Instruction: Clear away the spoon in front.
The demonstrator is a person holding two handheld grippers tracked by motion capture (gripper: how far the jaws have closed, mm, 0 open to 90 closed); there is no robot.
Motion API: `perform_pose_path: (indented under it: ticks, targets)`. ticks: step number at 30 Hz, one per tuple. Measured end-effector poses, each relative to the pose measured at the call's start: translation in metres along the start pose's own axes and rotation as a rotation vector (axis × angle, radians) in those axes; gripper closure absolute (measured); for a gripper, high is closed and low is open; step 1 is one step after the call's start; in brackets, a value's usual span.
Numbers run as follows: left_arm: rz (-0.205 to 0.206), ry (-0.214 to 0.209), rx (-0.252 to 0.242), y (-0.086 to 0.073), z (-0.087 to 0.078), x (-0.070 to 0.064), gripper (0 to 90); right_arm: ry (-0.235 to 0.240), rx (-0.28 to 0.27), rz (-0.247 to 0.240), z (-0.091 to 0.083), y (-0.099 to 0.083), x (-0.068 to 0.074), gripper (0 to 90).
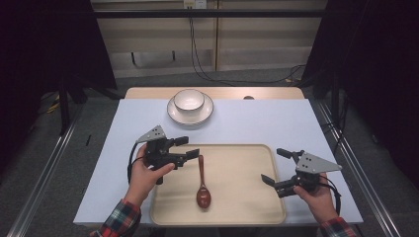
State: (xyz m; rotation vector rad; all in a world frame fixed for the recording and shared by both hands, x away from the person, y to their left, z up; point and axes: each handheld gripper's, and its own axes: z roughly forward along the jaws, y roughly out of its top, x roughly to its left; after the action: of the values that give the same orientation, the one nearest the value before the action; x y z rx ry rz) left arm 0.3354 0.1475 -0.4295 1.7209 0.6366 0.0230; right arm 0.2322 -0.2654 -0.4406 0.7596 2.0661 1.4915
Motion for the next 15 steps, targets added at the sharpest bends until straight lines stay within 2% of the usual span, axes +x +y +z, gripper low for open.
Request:
perform_pose_path:
  ticks: [4, 15]
  targets:
    - [0.014, -0.011, -0.005, 0.001, -0.002, -0.001, 20.1, 0.004, -0.007, -0.007, 0.000, 0.000, 0.000, 1.8]
    - [0.040, 0.011, -0.023, 0.005, -0.014, 0.002, 14.2, 0.002, -0.008, -0.004, -0.001, 0.000, 0.000, 1.8]
